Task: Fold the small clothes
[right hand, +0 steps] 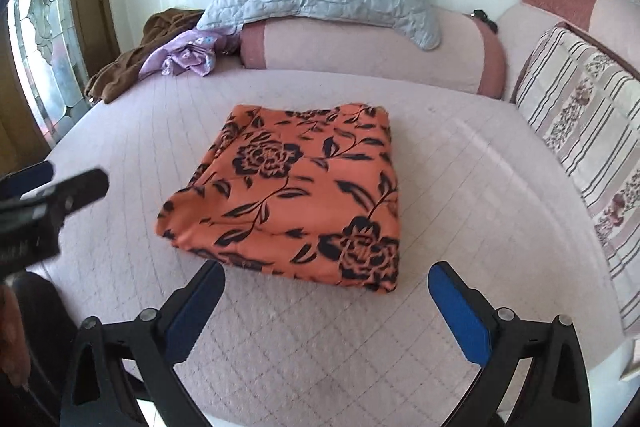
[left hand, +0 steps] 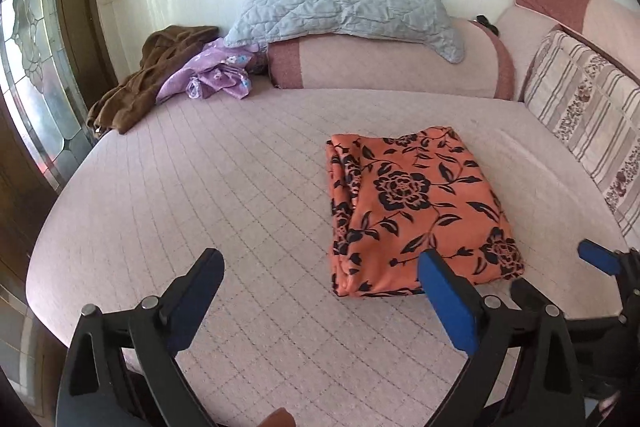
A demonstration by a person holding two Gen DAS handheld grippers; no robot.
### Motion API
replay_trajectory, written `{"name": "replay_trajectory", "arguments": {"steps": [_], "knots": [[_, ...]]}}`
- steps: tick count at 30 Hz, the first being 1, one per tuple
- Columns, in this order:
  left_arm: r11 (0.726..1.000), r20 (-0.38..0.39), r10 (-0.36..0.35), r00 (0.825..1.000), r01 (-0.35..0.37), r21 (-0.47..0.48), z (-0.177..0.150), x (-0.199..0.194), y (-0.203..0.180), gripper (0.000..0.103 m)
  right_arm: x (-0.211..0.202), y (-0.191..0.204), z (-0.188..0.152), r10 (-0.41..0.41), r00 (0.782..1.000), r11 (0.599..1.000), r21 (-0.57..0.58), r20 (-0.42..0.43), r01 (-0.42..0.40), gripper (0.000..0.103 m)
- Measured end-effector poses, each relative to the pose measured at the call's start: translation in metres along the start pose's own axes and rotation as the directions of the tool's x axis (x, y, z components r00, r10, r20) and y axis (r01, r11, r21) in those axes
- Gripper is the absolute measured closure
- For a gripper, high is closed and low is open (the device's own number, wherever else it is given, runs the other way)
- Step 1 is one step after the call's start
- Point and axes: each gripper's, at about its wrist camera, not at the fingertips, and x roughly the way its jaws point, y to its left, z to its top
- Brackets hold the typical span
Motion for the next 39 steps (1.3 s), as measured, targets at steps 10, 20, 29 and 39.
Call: {"name": "replay_trajectory", "arguments": {"steps": [10,20,29,39], "knots": [[1.0,0.025,-0.011,1.0,0.011,-0.012,0.003,-0.01,-0.004,0.002,0.007,0.0,0.001,-0.031,0.999,0.999,0.032,-0.02,0.032,0.0],[1.0,-0.011,0.018,1.0,-0.018,-0.011,0.005,-0.001,-0.007,0.002,0.006,-0.001,0.015,-0.053,0.999,0.998,0.029,-0.003,0.053,0.0],[1.0,-0.015,0.005,1.0,-0.006,-0.013,0.011,0.003,-0.013,0.002,0.008,0.002,0.024,-0.065,0.998,0.998,0.02,0.006,0.065,0.0],[1.0,-0.02,0.017,1.0,-0.018,-0.015,0.011,0.008,-0.013,0.002,0.012,-0.003,0.028,-0.076,0.997,0.995,0.059,0.0,0.076,0.0]]}}
